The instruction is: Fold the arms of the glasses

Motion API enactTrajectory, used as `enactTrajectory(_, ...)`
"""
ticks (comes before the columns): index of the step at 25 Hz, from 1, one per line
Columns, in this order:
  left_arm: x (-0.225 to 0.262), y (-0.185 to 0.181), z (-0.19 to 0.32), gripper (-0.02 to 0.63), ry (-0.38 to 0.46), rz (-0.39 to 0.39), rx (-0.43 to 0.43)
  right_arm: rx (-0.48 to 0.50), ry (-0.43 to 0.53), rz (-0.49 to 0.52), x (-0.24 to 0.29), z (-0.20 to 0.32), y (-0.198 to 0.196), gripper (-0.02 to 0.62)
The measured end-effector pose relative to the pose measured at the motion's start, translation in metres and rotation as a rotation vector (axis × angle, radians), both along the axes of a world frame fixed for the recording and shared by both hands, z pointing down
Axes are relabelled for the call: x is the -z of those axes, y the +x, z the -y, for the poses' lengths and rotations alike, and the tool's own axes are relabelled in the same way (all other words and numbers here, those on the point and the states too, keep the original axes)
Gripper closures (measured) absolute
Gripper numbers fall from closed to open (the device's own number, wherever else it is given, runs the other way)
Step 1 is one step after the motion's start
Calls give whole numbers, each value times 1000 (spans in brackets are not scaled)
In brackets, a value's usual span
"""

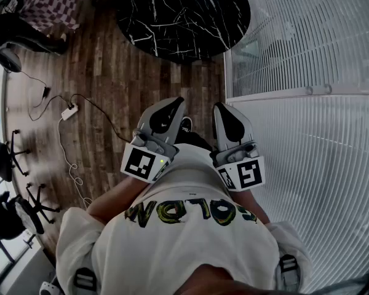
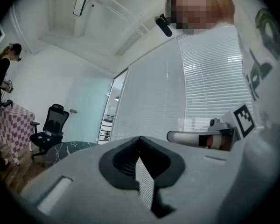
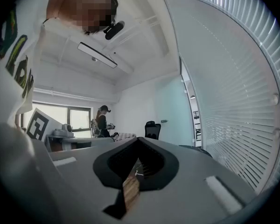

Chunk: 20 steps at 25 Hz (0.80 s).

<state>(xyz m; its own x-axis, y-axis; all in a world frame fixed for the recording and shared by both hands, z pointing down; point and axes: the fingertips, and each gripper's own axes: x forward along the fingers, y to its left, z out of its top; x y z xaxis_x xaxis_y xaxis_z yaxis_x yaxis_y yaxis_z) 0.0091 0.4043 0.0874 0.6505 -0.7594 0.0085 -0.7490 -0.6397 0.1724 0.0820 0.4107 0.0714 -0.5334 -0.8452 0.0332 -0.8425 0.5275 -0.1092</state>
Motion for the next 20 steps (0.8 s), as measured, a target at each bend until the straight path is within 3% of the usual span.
enactTrajectory(8,-2,12,16,606,-11,7,20,49,2,37,1,14,9,594)
enactTrajectory(20,-14,21,41,606,-38,3,47,40,-53,57,-17,43,24,594)
